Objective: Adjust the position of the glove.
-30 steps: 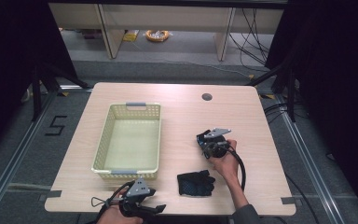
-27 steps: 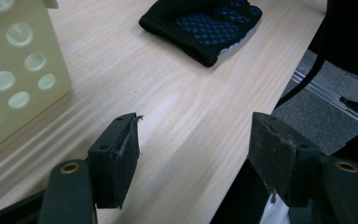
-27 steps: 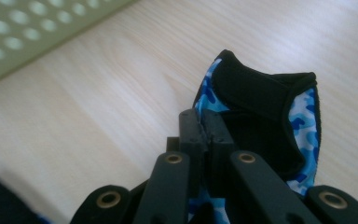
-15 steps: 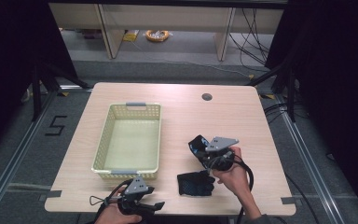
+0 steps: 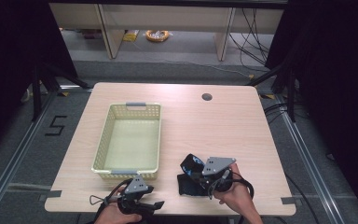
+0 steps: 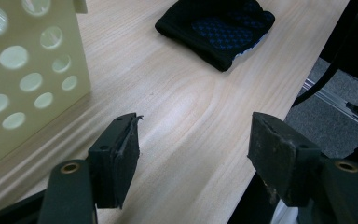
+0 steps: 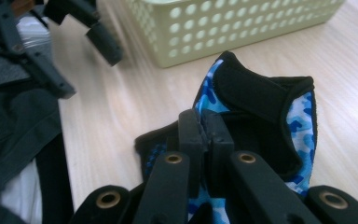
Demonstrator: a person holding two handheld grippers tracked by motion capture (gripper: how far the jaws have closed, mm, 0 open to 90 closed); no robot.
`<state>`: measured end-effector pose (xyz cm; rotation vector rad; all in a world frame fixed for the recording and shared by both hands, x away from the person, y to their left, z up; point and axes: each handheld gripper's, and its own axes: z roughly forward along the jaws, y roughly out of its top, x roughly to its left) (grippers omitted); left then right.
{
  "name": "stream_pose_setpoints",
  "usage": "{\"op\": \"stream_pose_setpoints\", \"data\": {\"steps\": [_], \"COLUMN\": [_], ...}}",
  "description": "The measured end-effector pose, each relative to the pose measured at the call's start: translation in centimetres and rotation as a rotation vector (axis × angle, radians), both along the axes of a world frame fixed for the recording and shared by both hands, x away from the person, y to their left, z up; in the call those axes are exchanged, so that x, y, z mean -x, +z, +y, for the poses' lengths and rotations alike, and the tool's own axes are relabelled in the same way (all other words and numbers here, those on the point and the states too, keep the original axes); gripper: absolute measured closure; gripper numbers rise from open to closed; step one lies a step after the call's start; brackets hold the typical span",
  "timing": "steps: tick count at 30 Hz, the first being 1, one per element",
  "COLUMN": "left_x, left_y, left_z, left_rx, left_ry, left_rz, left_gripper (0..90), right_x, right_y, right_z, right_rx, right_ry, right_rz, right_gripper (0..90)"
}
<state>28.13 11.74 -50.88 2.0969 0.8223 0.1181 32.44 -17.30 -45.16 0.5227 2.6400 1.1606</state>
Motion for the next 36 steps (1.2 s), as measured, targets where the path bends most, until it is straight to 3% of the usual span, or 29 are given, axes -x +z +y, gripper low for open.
{"op": "stream_pose_setpoints", "data": {"steps": [3,6,7,9,10,14,20,23,25,26,28,29,30,32,33,34,35,36], "left_x": [0.0,-0.1,0.1,0.0,0.0,-0.1,-0.1,-0.1,-0.1,-0.1,-0.1,0.0,-0.2,-0.2,-0.2,-0.2,-0.3,-0.3], "left_y": [0.0,0.0,0.0,0.0,-0.1,-0.1,-0.2,-0.1,0.0,0.0,0.0,0.0,0.1,0.2,0.3,0.5,0.6,0.6], "left_z": [0.0,0.1,0.0,0.0,0.0,0.1,0.0,0.1,0.1,0.1,0.1,-0.1,-0.2,-0.4,-0.5,-1.1,-1.3,-1.7], "left_rx": [0.009,-0.011,0.018,0.016,0.016,-0.003,0.006,-0.005,-0.011,-0.012,-0.011,0.011,-0.004,0.012,0.009,0.015,0.011,0.022], "left_ry": [0.004,0.003,0.018,0.018,0.018,0.003,0.014,0.005,0.003,0.003,0.004,0.019,0.001,0.01,0.006,-0.007,-0.009,-0.022], "left_rz": [0.005,0.004,0.021,0.019,0.019,0.007,0.02,0.014,0.016,0.015,0.017,0.021,-0.006,0.0,0.0,-0.014,-0.016,-0.024], "left_gripper": [33.1,33.2,33.1,33.1,33.1,33.1,33.1,33.2,33.1,33.2,33.2,33.3,33.5,34.1,34.1,34.6,34.9,35.1], "right_x": [0.5,1.0,1.0,1.1,1.3,1.7,1.7,2.0,2.3,2.5,2.5,2.6,2.7,2.6,2.6,2.4,2.3,2.2], "right_y": [-0.3,-0.7,-0.8,-0.9,-1.2,-1.7,-2.7,-2.9,-2.6,-2.3,-2.2,-2.1,-1.9,-1.6,-1.6,-1.4,-1.6,-1.7], "right_z": [0.2,0.5,0.5,0.5,0.6,0.8,0.7,0.8,0.8,0.7,0.5,0.2,-0.5,-1.6,-1.6,-2.7,-3.1,-3.5], "right_rx": [0.022,0.034,0.042,0.05,0.054,0.086,0.11,0.119,0.093,0.085,0.078,0.081,0.068,0.06,0.06,0.066,0.067,0.088], "right_ry": [0.038,0.06,0.077,0.074,0.105,0.131,0.146,0.12,0.101,0.064,0.054,0.044,-0.023,-0.117,-0.117,-0.188,-0.224,-0.253], "right_rz": [-0.007,0.008,-0.004,0.007,0.005,0.015,0.04,0.063,0.063,0.068,0.06,0.052,0.039,0.032,0.032,0.046,0.037,0.06], "right_gripper": [88.5,88.4,88.4,88.4,88.4,88.3,84.0,76.0,69.7,65.2,64.4,63.3,62.5,62.8,62.8,63.1,63.1,63.3]}}
